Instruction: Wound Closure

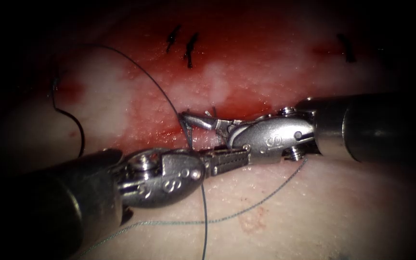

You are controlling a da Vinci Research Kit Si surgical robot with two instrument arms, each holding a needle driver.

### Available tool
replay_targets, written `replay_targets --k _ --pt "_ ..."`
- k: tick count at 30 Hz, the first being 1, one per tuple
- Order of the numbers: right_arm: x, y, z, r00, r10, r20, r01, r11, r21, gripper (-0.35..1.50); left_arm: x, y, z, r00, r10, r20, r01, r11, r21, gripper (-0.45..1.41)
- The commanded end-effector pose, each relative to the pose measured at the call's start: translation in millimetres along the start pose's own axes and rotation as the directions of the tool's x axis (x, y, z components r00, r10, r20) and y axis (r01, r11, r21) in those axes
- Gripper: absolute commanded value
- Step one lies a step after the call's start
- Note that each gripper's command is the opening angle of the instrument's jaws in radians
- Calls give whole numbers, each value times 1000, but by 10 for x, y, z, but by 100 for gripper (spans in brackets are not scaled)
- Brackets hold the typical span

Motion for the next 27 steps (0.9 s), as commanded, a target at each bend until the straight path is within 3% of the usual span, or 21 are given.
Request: replay_targets --k 1,2,3,7,10,15,17,18,19,21,22,27 --pt "-4 -4 10 1000 1 -2 -1 1000 1 66 -2 0 8 1000 1 -1 -1 1000 -1 -45" --pt "-4 -4 10 1000 1 -2 -1 1000 1 66 -2 0 8 1000 1 -1 -1 1000 -1 -45" --pt "-5 -4 9 1000 0 -1 0 1000 0 -35 -2 1 8 1000 2 -2 -2 1000 -1 -45" --pt "-6 -4 11 1000 -1 23 1 1000 4 -35 -1 2 8 1000 2 -2 -2 1000 -2 -45" --pt "-6 -6 11 994 -55 91 56 998 -13 -35 0 4 6 1000 3 -3 -3 1000 -2 -45" --pt "-6 -5 6 993 -84 87 85 996 -8 -35 6 10 2 1000 4 -6 -4 1000 -6 -45" --pt "-5 -5 3 996 -48 70 49 999 -16 78 12 13 -2 1000 2 -10 -2 1000 -7 -45" --pt "-5 -5 1 997 -41 69 43 999 -23 116 15 15 -4 1000 0 -12 0 1000 -6 -45" --pt "-5 -5 1 997 -41 69 43 999 -23 116 15 15 -4 1000 0 -12 0 1000 -6 -45" --pt "-2 -4 -7 996 -25 90 29 999 -42 143 28 18 -14 999 -5 -35 6 1000 13 -45" --pt "0 -4 -11 995 -16 101 22 998 -52 147 32 20 -18 999 -7 -44 7 1000 19 -45" --pt "12 3 -35 996 7 94 -1 998 -65 147 63 23 -49 994 -2 -108 9 998 63 -45"
